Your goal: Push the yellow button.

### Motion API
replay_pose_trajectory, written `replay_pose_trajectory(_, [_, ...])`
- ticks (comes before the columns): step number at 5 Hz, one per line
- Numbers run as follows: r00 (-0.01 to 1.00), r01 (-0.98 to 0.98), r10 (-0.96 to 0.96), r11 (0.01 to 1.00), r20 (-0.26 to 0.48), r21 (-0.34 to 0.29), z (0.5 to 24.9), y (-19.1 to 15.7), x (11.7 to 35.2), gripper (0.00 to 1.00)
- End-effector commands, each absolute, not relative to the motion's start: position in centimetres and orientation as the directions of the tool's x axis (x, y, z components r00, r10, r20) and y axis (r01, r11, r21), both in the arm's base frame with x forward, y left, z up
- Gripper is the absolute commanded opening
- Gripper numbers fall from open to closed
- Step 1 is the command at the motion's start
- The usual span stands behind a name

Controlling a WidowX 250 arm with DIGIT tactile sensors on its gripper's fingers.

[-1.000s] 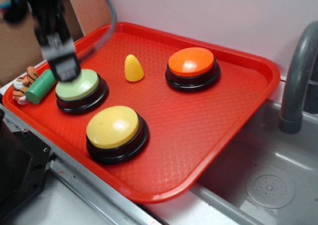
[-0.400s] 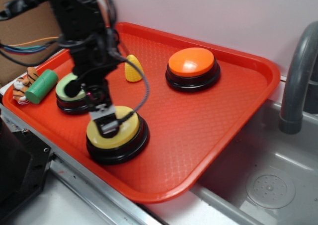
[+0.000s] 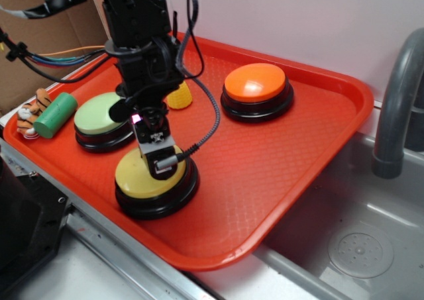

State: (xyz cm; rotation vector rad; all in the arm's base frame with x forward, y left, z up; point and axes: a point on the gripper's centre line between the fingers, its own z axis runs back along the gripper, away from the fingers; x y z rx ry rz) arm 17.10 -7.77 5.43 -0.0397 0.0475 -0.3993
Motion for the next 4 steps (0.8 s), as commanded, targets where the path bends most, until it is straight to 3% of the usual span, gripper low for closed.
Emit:
replay_pose_trajectory(1, [0.921, 0.39, -0.39, 0.921, -0.009, 0.002, 4.5, -8.3, 16.7, 1.0])
replay_pose_trajectory(2, [0.929, 0.371, -0.371, 0.929, 0.011, -0.016, 3.9, -8.2, 15.9, 1.0])
replay_pose_trajectory(4, [0.928, 0.372, -0.372, 0.928, 0.004, -0.009, 7.7, -7.3, 15.3, 1.0])
